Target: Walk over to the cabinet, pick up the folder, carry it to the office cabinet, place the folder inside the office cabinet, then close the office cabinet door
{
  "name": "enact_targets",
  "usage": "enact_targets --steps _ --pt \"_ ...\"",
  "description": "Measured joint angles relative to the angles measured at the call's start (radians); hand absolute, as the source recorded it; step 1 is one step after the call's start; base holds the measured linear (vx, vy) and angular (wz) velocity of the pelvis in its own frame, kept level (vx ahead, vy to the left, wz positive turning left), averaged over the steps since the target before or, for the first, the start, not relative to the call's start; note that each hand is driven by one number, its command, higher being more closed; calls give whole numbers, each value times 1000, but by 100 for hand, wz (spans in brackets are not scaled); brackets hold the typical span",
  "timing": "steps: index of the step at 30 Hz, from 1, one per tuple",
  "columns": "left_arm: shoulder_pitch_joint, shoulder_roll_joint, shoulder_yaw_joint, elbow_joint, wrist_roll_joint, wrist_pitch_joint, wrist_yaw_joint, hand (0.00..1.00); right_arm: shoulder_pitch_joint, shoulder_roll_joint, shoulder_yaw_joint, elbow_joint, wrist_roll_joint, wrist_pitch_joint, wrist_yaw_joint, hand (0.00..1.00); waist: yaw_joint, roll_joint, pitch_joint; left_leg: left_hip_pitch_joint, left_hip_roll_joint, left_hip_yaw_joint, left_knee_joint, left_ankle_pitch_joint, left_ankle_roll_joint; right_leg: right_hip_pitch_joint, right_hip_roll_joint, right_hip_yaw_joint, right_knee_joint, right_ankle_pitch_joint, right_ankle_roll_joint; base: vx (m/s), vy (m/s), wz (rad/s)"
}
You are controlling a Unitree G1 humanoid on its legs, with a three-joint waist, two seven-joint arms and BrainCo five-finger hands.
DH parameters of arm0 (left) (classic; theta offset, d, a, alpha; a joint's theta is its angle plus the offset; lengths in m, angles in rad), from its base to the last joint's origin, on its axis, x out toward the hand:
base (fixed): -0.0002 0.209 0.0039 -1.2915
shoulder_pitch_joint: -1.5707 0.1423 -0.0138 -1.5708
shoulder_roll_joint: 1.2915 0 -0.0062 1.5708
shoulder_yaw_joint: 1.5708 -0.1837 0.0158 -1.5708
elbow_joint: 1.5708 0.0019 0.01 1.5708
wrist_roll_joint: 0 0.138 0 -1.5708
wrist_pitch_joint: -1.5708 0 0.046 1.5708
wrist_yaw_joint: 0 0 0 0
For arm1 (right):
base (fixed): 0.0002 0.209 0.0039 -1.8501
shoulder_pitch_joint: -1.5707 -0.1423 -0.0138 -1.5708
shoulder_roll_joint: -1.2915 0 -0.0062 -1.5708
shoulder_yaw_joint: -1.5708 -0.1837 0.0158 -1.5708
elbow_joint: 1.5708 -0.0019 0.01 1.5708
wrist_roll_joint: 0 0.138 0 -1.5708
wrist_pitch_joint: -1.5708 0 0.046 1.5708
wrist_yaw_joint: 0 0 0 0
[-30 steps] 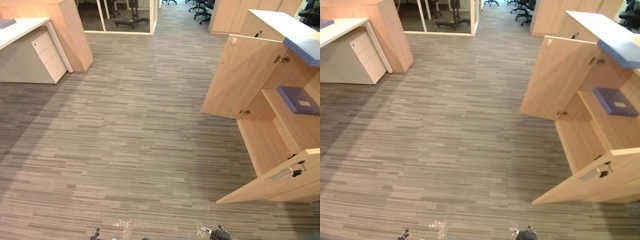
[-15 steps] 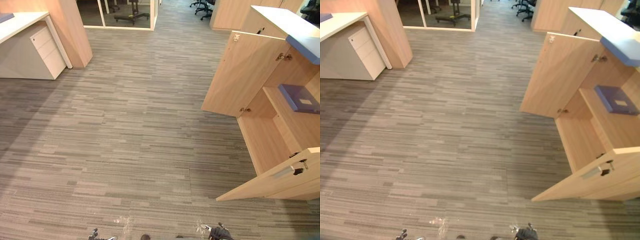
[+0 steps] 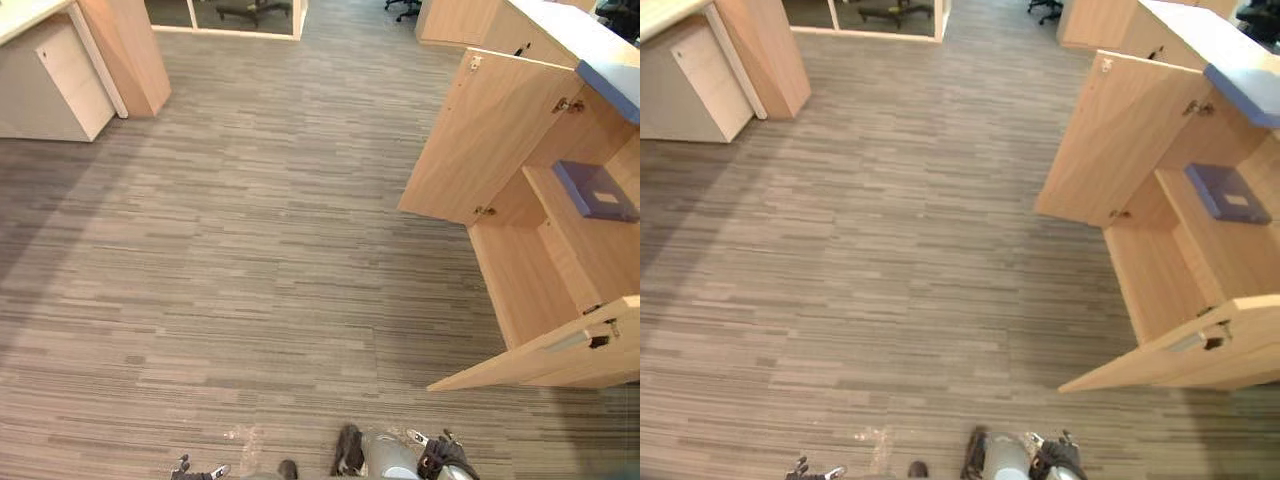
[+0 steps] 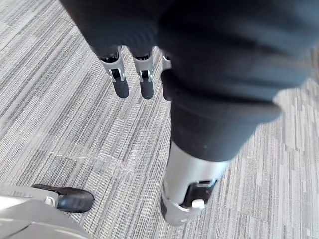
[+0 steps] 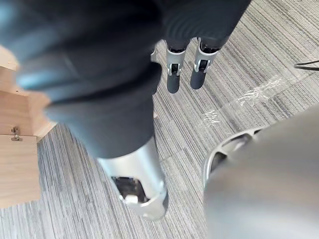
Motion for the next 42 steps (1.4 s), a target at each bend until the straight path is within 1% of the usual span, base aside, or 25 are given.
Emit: enact_targets --steps 2,3,5,8,9,10,11,12,13,15,17,19,21,22,23,25,26,28,32,35,36,37,38,39,42 --pt "0 -1 15 -1 10 3 0 0 5 15 -46 0 0 0 -3 0 -1 -10 -3 11 0 -36 21 -46 -15 14 -15 -3 -61 71 -60 305 -236 71" --pt "1 -14 21 -1 17 5 0 0 7 13 -67 0 -4 2 -5 0 -2 4 -9 31 33 -55 27 -75 -41 43 4 -28 -48 97 -92 500 -342 56" --pt "5 -27 21 -2 30 8 -1 0 8 4 -69 1 -6 2 -5 0 -2 32 -24 34 91 -45 60 -108 -80 60 49 -66 -34 35 -104 484 -296 39" --pt "13 -24 17 -14 44 16 -14 0 17 10 -78 -1 -3 3 -5 0 -8 37 -27 14 148 -1 235 -172 -130 160 94 -118 -61 -12 -134 501 -265 39" --pt "12 -28 20 -33 43 16 -16 0 27 14 -77 -15 -2 4 -5 0 -12 38 -29 -23 156 5 351 -186 -152 200 100 -133 -77 -19 -138 558 -196 41" --pt "9 -49 33 -86 41 14 -20 0 30 18 -75 -40 -1 4 1 0 -8 47 -30 -124 173 17 630 -181 -159 260 115 -135 -114 -23 -141 550 -153 25" --pt "8 -61 47 -105 38 12 -21 0 28 18 -74 -51 -1 4 5 0 -5 55 -31 -170 190 28 754 -160 -171 283 124 -132 -126 -25 -145 437 -71 -5" --pt "4 -79 70 -128 24 11 -22 0 24 16 -66 -72 0 4 9 0 3 72 -35 -263 227 52 1001 -123 -196 328 144 -113 -153 -38 -148 387 13 -47" --pt "3 -89 84 -139 9 10 -20 0 8 18 -56 -72 0 6 9 0 13 75 -35 -323 267 98 1156 -129 -177 371 155 -80 -174 -44 -147 371 32 -61" --pt "-3 -93 92 -147 -15 7 -18 0 -16 33 -53 -65 0 8 9 0 31 69 -31 -374 299 158 1228 -158 -128 424 151 -35 -200 -44 -147 311 62 -66" --pt "-3 -98 91 -159 -37 -4 -11 0 -25 36 -20 -57 0 11 7 0 54 64 -28 -458 294 184 1174 -194 -75 480 119 16 -241 -50 -127 315 168 -71" --pt "0 -96 97 -155 -53 -8 2 0 -43 36 -20 -29 0 15 7 0 64 60 -23 -502 286 191 999 -214 -78 511 74 40 -246 -52 -117 244 233 -60" --pt "13 -92 103 -155 -61 -8 11 0 -41 35 -20 -26 -1 16 5 0 71 43 -18 -510 246 170 708 -181 -99 548 0 57 -250 -72 -55 328 365 -38" --pt "26 -94 105 -150 -62 -8 13 0 -39 28 -20 -25 -2 16 4 0 70 44 -18 -506 230 136 495 -78 -107 572 -38 60 -257 -93 -5 368 412 -22" --pt "31 -94 112 -128 -62 -5 19 0 -34 27 -18 -16 -2 17 3 0 74 40 -20 -470 205 154 450 96 -125 604 -67 62 -262 -102 20 420 439 -11" --pt "21 -79 121 -115 -61 -5 31 0 -42 47 20 8 -3 19 5 0 72 7 -29 -475 171 167 447 61 -102 590 -85 81 -271 -63 -1 377 365 3" --pt "18 -78 123 -112 -60 -5 33 0 -47 46 29 17 -4 21 9 0 79 5 -28 -477 169 168 465 43 -97 580 -81 87 -276 -24 -4 305 296 -14" --pt "21 -81 160 -72 -61 0 38 0 -61 47 9 47 -6 21 9 0 93 -2 -41 -456 162 195 520 1 -74 600 -108 127 -290 81 52 297 286 -28" --pt "31 -63 167 -35 -61 6 40 0 -61 42 2 76 -47 25 15 0 99 -12 -88 -401 111 198 470 -3 -68 587 -165 188 -300 201 57 245 141 -40" --pt "52 -68 165 -35 -47 13 39 0 -45 6 2 101 -111 42 31 0 105 -4 -118 -324 48 206 383 -16 -51 479 -240 253 -111 207 58 179 144 -55" --pt "69 -71 161 -36 -45 13 39 0 -36 -14 2 101 -123 50 35 0 102 -1 -120 -263 10 203 317 -30 -39 397 -281 287 51 209 55 127 210 -37" --pt "74 -59 149 -33 -45 14 39 0 -25 -32 2 101 -122 51 34 0 88 -10 -112 -215 -33 208 283 -37 -21 328 -335 306 209 245 5 128 208 -21" --pt "75 -56 138 -25 -44 14 38 0 -16 -43 2 100 -121 52 34 0 78 -7 -110 -193 -49 207 274 -44 -9 301 -356 305 280 285 -50 161 231 4" --pt "84 -55 130 -18 -44 15 38 0 -9 -54 4 98 -119 54 32 0 58 9 -104 -151 -65 213 260 -57 10 255 -387 303 409 325 -118 127 148 0" --pt "84 -52 132 -2 -35 16 38 0 -16 -48 30 58 -114 34 25 0 34 13 -90 -66 -55 215 212 -65 20 141 -351 200 619 115 -88 132 114 -10"
